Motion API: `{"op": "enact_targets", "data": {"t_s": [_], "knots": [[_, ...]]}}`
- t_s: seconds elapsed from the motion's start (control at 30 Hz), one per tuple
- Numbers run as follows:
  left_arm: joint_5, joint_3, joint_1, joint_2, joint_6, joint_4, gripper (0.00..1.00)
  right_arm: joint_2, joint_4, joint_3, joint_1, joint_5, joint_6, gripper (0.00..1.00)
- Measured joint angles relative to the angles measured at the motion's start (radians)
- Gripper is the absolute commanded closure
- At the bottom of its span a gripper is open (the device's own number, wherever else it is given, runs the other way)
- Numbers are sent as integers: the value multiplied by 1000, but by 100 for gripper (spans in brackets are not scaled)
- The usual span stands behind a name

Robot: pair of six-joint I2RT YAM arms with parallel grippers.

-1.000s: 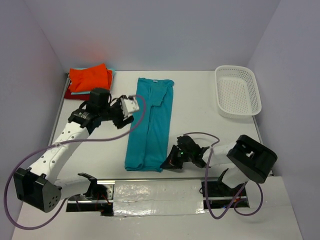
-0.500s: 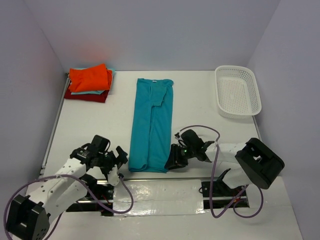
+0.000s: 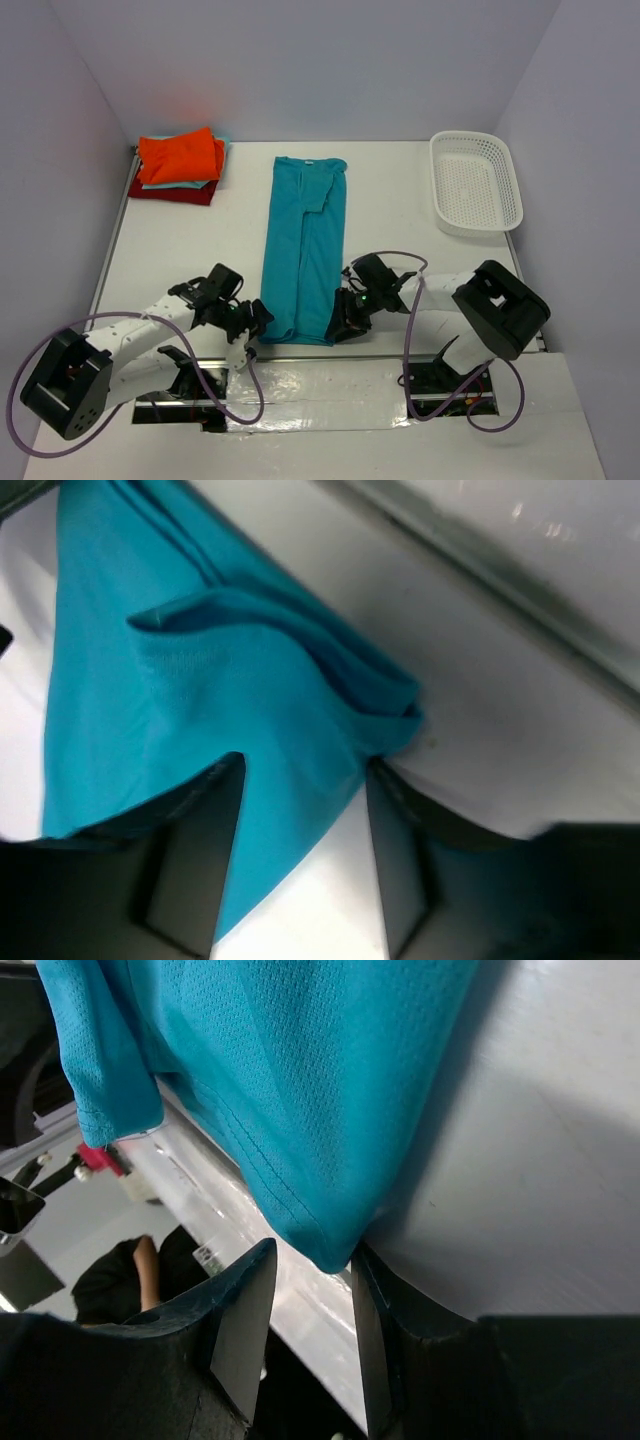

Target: Fold and stack the t-shirts

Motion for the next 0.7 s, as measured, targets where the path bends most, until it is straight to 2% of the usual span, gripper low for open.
{"op": "enact_targets", "data": {"t_s": [0.03,0.1,0.13,0.2,0.23,0.33,0.57,0.7], "knots": [[12,1,-8,15,2,-5,48,13,3,5,0,-13,2,55],[14,3,-17,21,6,-34,52,31,2,15,0,-28,2,57],[19,2,-22,20,4,-50,60,38,0,19,0,-33,1,64],[17,-6,-44,10,2,-60,68,51,-1,22,0,-31,-7,75],[16,-19,-61,-5,-3,-55,98,58,-3,21,0,-31,-8,84],[10,-55,-105,-48,-31,-43,100,64,-4,12,0,-29,-9,99],[-10,-61,-121,-68,-132,-30,100,15,-27,-25,-21,-21,-22,100],[-13,-3,-121,-91,-253,-55,100,-62,-123,-39,-32,15,-71,100]]}}
